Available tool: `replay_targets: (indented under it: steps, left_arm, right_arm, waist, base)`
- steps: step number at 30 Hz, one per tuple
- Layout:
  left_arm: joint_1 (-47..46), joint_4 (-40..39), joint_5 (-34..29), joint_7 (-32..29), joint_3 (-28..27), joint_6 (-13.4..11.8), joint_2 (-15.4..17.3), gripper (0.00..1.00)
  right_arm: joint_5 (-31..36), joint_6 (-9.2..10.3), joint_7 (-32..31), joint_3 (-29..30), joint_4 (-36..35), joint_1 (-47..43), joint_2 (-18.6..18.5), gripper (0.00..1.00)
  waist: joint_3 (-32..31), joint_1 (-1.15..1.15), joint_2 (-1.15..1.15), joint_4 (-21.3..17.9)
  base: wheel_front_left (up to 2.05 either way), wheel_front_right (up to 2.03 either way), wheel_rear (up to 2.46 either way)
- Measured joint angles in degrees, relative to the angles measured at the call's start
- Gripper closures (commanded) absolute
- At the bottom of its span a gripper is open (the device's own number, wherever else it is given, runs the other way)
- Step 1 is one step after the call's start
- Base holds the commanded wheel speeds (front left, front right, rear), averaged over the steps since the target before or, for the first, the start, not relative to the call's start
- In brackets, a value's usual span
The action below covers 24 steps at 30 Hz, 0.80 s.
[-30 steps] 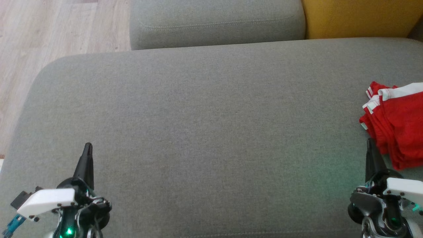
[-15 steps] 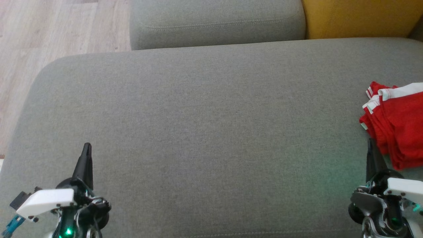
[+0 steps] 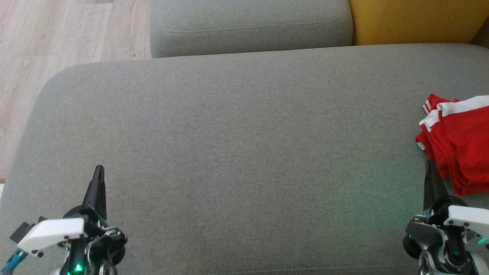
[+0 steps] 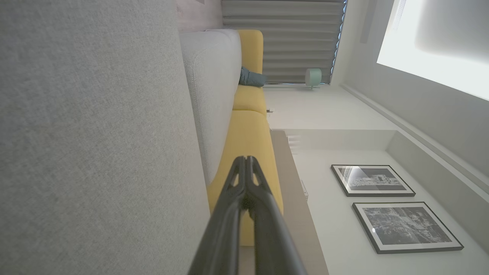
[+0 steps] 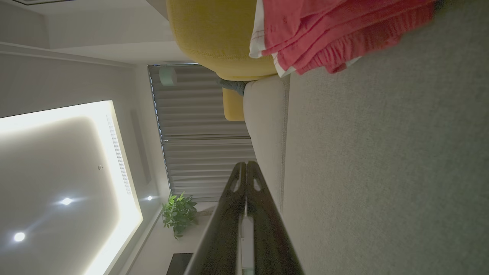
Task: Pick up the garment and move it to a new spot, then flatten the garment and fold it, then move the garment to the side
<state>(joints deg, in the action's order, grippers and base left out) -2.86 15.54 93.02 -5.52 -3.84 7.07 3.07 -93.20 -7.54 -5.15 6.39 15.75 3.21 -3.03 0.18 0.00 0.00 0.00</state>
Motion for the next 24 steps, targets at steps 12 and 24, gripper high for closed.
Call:
replay_targets:
  steps: [12, 24]
  left_arm:
    - [0.0, 0.0, 0.0, 0.0, -0.2, 0.0, -0.1, 1.00]
    - [0.0, 0.2, -0.1, 0.0, -0.3, 0.0, -0.2, 1.00]
  right_arm:
    - [0.0, 0.00, -0.1, 0.2, 0.0, 0.0, 0.1, 1.00]
    - [0.0, 0.00, -0.2, 0.4, 0.0, 0.0, 0.1, 1.00]
  waist:
    - [0.0, 0.00, 0.00, 0.0]
    - [0.0, 0.00, 0.00, 0.0]
  base:
    - [0.00, 0.00, 0.00]
    - [0.00, 0.00, 0.00]
